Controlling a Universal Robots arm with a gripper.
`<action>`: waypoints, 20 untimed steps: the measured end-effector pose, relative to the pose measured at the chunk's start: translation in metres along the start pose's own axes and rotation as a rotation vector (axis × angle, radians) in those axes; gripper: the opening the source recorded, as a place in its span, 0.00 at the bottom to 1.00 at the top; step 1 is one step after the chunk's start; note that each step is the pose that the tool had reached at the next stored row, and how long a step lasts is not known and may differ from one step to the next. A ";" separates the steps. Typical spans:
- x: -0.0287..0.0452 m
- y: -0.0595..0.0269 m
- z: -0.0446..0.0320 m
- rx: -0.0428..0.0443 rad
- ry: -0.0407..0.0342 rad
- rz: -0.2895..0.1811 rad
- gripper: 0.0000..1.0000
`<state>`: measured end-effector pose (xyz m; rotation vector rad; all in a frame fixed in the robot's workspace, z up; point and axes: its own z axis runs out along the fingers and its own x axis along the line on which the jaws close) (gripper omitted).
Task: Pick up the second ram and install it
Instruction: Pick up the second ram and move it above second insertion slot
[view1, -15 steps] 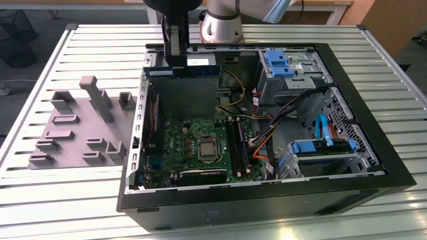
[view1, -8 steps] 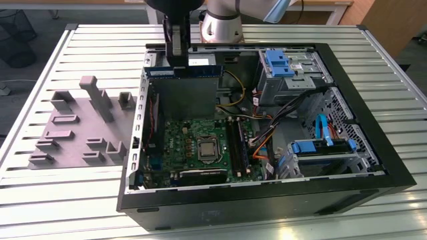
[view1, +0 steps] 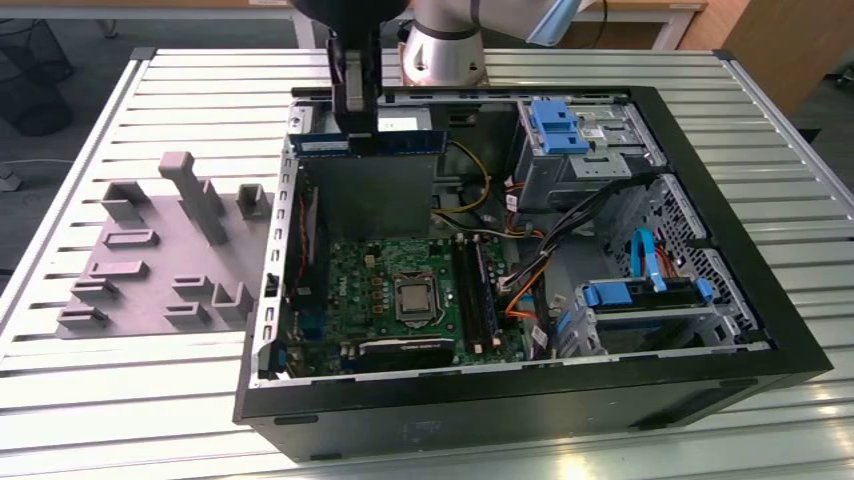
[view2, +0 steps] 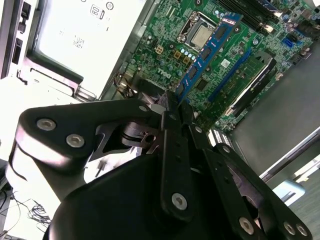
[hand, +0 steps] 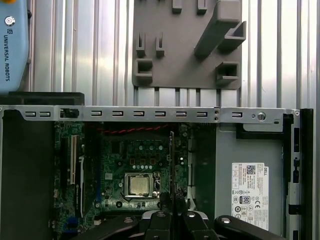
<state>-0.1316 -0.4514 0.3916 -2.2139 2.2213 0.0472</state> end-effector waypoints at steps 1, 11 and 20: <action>0.0000 -0.0012 0.0000 0.0001 0.0000 0.000 0.14; -0.0001 -0.0277 -0.0003 0.0000 -0.0001 0.000 0.14; -0.0001 -0.0418 0.0001 0.0005 -0.0004 0.020 0.14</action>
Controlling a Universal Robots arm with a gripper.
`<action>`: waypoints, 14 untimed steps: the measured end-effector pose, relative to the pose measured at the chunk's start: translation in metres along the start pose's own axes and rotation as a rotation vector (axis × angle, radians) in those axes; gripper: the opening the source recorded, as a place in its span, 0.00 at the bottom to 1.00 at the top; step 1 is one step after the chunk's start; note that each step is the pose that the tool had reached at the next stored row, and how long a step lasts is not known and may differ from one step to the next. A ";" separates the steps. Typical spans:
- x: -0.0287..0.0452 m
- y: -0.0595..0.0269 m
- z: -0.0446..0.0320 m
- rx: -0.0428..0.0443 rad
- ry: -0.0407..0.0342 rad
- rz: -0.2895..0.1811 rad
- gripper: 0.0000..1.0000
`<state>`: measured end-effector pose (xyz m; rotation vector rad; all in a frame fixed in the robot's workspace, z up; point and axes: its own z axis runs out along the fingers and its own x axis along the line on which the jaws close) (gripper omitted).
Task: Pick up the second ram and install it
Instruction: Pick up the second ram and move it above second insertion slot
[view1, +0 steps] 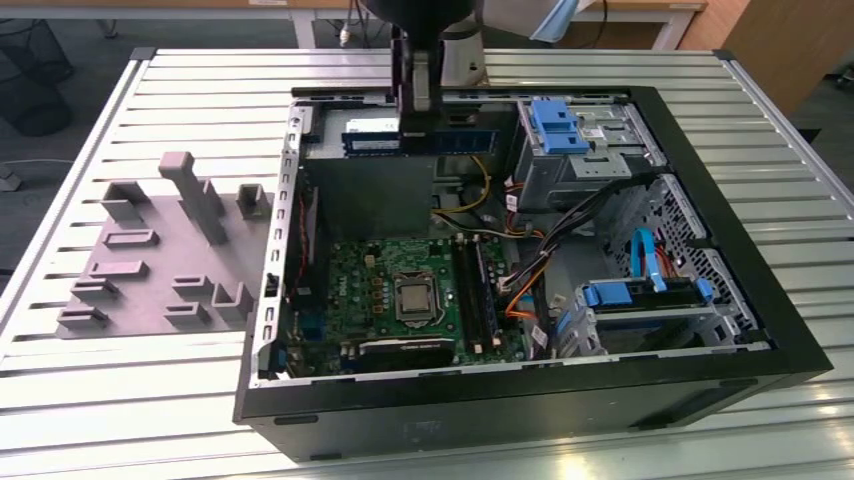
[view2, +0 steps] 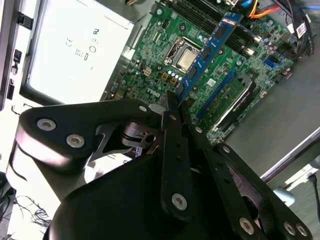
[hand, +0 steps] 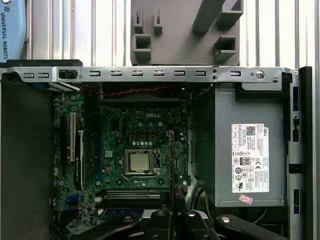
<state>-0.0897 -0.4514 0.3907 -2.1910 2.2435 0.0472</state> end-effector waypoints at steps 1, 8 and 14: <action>-0.0001 -0.0017 -0.0001 -0.0001 0.0002 0.001 0.14; -0.0006 -0.0260 0.0000 0.0001 -0.0001 0.002 0.14; -0.0010 -0.0455 0.0000 0.0001 -0.0001 0.002 0.14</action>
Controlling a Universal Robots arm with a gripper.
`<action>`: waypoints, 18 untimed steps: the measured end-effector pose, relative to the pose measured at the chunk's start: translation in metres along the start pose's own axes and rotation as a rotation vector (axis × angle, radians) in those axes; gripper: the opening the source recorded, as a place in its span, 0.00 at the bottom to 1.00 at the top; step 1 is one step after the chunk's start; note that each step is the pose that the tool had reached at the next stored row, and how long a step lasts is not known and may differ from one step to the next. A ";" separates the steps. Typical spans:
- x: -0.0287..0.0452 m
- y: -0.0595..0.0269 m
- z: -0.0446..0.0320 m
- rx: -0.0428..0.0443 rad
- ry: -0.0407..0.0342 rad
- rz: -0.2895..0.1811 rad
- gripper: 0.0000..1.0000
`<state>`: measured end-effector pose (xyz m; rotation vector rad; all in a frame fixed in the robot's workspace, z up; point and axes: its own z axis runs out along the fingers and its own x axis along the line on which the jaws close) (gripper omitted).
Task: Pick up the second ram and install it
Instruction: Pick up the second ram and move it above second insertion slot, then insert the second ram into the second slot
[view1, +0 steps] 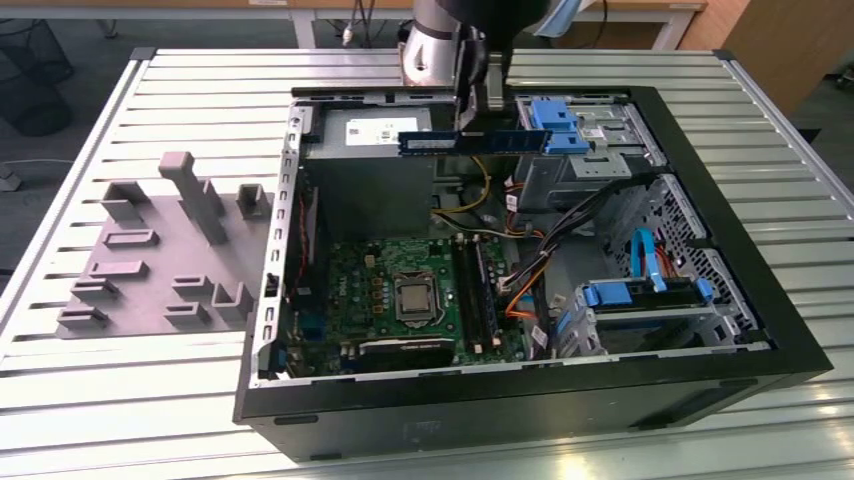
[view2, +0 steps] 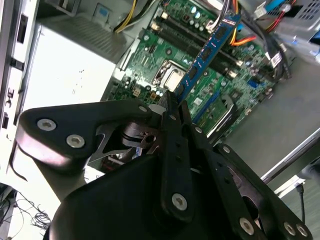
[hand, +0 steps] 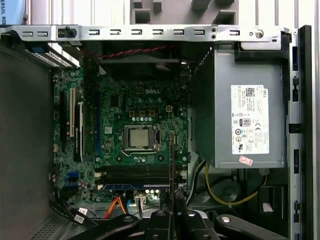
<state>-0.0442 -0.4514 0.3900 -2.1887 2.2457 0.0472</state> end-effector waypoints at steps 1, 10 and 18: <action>-0.0001 -0.0032 0.0000 0.0000 0.0000 0.000 0.14; -0.0003 -0.0116 -0.0001 0.0000 0.0000 0.000 0.14; -0.0003 -0.0121 -0.0001 0.0000 0.0000 0.000 0.14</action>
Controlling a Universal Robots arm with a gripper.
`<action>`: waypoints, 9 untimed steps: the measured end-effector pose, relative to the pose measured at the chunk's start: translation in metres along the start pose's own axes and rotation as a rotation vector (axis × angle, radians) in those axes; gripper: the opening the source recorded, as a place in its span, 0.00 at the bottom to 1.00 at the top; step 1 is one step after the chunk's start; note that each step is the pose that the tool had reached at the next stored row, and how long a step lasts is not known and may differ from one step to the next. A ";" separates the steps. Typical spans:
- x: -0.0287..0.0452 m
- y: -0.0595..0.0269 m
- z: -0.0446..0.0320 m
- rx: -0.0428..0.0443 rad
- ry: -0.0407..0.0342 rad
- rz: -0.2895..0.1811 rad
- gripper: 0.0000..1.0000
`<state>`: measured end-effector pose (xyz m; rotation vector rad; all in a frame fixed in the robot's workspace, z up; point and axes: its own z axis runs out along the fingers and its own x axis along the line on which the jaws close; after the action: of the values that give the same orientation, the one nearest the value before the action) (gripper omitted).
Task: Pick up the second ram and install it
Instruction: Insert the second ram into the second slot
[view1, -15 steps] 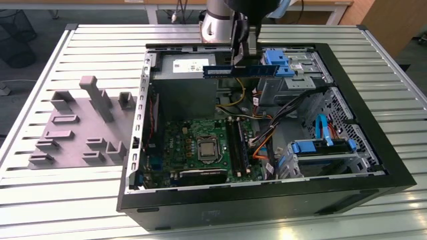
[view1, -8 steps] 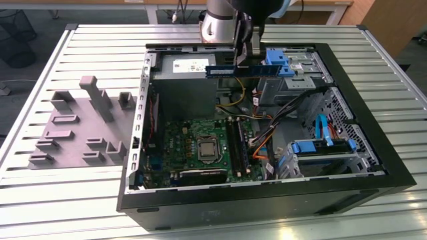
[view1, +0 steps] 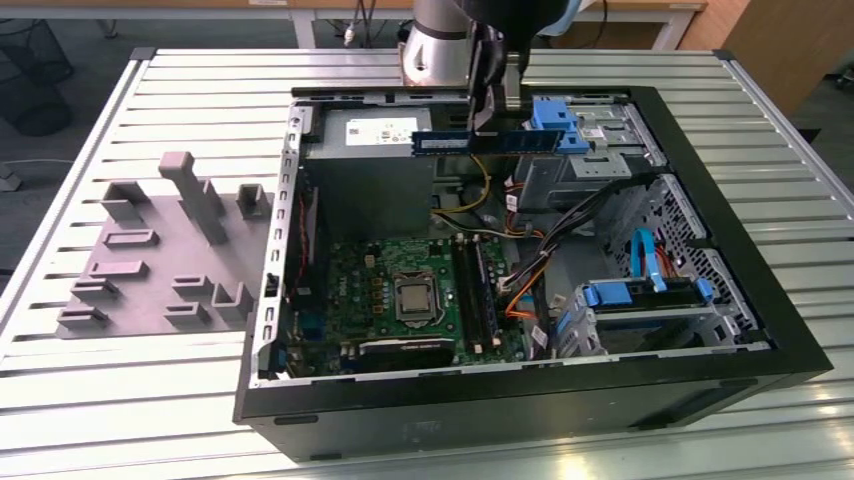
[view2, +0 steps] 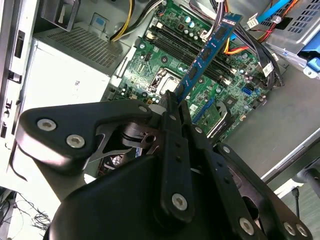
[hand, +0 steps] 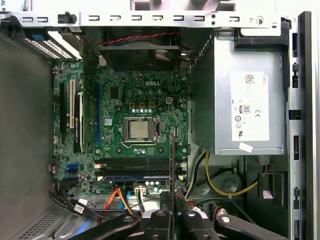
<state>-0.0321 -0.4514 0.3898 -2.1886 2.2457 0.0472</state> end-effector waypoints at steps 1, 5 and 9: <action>0.0000 0.0000 0.0000 0.0000 0.0000 0.000 0.14; 0.0000 -0.0001 0.0001 0.0012 -0.0007 0.052 0.14; 0.0000 -0.0001 0.0005 0.0031 -0.0019 0.125 0.14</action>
<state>-0.0320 -0.4514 0.3893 -2.0424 2.3773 0.0462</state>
